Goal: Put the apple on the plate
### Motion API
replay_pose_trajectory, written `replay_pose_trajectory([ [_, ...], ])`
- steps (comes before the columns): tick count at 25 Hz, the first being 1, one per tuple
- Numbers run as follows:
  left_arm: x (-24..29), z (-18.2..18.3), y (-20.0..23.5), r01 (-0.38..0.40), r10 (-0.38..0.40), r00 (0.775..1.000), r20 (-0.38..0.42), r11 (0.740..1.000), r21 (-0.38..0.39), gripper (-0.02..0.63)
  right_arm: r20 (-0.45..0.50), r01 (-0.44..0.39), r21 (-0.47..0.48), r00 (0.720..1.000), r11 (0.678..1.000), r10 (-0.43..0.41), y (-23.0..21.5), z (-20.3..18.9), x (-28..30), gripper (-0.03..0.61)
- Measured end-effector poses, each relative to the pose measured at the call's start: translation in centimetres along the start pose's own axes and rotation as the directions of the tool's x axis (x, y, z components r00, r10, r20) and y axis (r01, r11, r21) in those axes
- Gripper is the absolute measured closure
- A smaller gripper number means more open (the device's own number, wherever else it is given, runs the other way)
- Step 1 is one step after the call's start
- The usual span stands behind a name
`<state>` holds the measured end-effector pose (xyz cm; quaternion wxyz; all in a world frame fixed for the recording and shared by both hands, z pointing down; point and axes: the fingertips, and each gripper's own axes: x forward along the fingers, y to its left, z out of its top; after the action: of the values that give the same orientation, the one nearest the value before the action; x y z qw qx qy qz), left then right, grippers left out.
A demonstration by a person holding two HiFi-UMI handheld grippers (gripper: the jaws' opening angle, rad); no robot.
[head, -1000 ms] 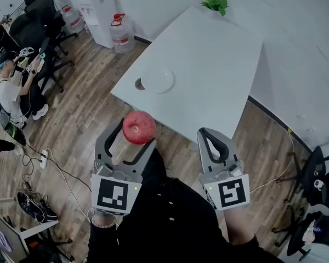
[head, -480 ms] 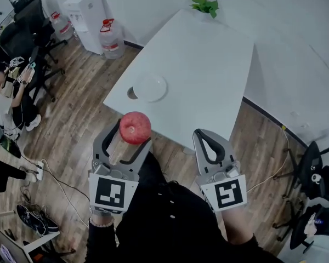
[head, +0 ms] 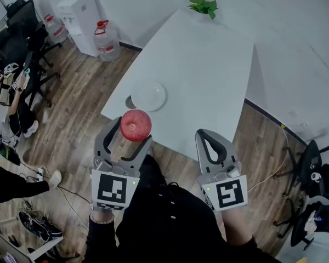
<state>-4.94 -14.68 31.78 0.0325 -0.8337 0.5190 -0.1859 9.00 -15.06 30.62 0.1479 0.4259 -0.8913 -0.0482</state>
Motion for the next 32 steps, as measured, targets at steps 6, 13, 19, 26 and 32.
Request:
replay_pose_trajectory([
  [6,3.6,-1.0,1.0,0.02,-0.02,0.999,-0.04,1.0,0.0,0.27,-0.026,0.019,0.011,1.0,1.0,-0.018,-1.3,-0.6,2.3,0.537],
  [13,8.1,-2.6,3.3,0.063,-0.062,0.998,-0.019,0.998,0.02,0.27,-0.062,0.035,0.031,0.998,0.999,-0.033,-2.1,-1.4,5.4,0.537],
  [19,11.7,-4.4,5.3,0.09,-0.09,0.996,0.0,0.996,0.013,0.27,-0.118,0.043,0.046,0.992,0.998,-0.037,-2.8,-2.6,7.7,0.537],
  [26,15.0,-7.1,6.6,0.111,-0.111,0.994,-0.021,0.994,-0.012,0.27,-0.16,0.05,0.058,0.986,0.997,-0.04,-2.7,-3.6,9.7,0.537],
  [32,18.4,-10.2,6.9,0.136,-0.137,0.988,-0.065,0.99,-0.032,0.27,-0.195,0.064,0.071,0.98,0.995,-0.05,-2.9,-4.7,11.0,0.537],
])
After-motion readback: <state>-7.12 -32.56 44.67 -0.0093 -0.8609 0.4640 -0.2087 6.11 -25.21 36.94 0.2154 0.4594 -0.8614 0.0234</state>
